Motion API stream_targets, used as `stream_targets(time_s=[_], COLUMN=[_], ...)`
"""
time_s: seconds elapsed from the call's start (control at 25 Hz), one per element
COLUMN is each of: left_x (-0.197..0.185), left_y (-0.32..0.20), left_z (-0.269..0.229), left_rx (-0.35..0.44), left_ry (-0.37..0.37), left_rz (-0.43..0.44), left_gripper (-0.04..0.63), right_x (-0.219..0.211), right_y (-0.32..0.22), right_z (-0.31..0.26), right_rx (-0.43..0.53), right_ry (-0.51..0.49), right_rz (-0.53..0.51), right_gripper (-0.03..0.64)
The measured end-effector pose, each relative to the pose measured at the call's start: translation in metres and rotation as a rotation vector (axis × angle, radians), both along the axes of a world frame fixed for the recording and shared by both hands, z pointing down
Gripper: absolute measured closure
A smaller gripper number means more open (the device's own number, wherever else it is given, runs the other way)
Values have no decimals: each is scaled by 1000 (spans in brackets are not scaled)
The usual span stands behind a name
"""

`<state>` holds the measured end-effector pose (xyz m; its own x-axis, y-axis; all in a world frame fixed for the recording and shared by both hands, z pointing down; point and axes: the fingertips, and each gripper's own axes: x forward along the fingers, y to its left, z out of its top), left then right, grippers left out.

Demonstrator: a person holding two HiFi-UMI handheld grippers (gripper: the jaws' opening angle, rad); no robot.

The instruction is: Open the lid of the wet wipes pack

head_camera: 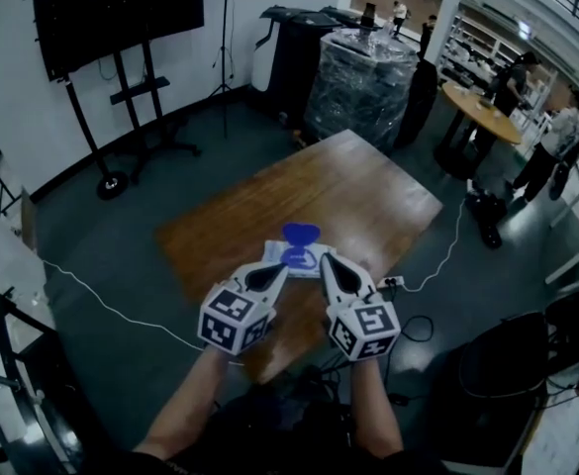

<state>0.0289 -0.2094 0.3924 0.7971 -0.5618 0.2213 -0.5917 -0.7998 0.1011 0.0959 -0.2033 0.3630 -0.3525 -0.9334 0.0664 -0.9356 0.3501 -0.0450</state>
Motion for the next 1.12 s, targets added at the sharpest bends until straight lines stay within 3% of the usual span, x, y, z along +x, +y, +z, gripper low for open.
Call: stream_targets(time_s=[1.12], left_x=[3], left_y=[21], left_z=[-13], left_rx=[42], left_ry=[2], left_rz=[37], left_gripper=[600], right_x=[-4], right_y=[23], right_z=[-11], right_rx=[32], right_ry=[-16], right_rz=[7], right_gripper=[607])
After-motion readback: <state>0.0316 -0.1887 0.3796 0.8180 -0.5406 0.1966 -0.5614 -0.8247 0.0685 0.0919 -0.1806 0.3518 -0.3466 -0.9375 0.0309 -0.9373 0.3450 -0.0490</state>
